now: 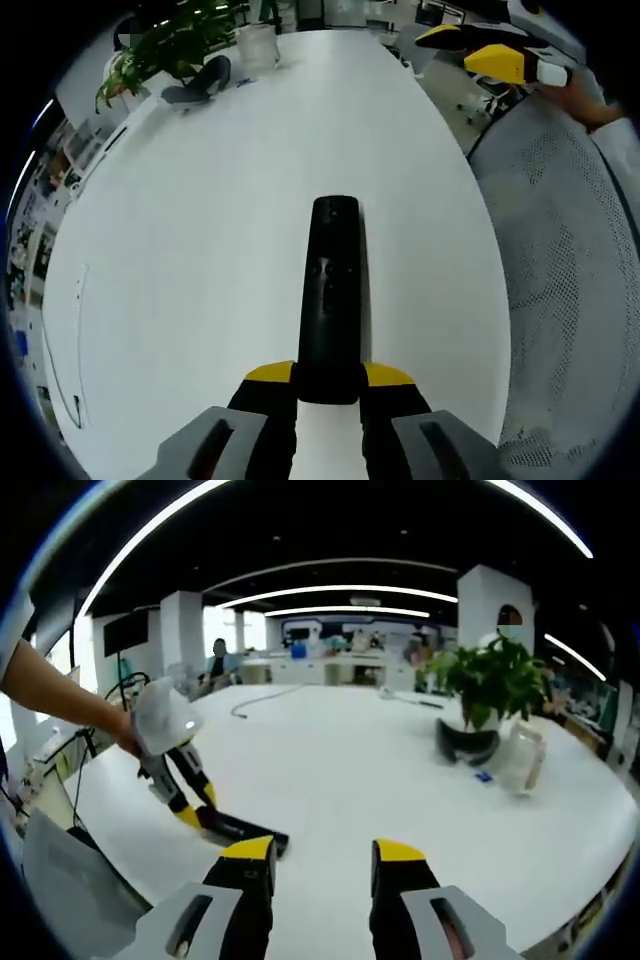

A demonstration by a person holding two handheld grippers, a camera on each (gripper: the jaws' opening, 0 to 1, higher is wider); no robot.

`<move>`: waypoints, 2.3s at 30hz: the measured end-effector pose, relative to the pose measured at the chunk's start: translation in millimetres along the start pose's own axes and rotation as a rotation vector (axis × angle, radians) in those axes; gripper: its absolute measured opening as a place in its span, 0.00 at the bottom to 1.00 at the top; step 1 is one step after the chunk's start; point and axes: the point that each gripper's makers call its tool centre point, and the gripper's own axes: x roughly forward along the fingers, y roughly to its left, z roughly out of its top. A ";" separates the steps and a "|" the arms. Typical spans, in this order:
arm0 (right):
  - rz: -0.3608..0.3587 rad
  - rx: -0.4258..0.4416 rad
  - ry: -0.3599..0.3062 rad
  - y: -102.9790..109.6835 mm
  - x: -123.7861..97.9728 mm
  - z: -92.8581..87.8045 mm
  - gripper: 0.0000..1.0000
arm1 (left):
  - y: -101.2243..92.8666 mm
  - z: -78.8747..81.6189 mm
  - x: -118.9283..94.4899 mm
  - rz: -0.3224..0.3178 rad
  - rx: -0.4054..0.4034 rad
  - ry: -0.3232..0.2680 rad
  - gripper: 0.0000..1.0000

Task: Press the specified remote control buttons in sequence, fully releasing each button before pressing the next.

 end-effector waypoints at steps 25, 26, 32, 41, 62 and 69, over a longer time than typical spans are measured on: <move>0.041 0.043 0.050 5.7 -5.7 -7.7 0.00 | -65.5 9.7 5.6 -0.027 -0.040 -0.048 0.22; 0.050 0.048 0.062 7.4 -5.3 -9.1 0.00 | -67.7 9.9 5.5 -0.026 -0.039 -0.049 0.22; 0.083 0.067 0.129 14.5 -3.0 -18.3 0.00 | -81.7 9.1 7.7 -0.019 -0.049 -0.058 0.22; 0.092 0.064 0.211 20.0 -1.3 -31.2 0.00 | -104.3 10.4 12.0 -0.017 -0.047 -0.078 0.22; 0.197 0.222 0.394 40.8 -1.6 -54.8 0.00 | -128.5 17.7 16.6 0.037 -0.108 -0.124 0.22; 0.257 0.253 0.536 46.7 5.4 -69.5 0.00 | -128.8 17.1 15.7 0.046 -0.115 -0.161 0.23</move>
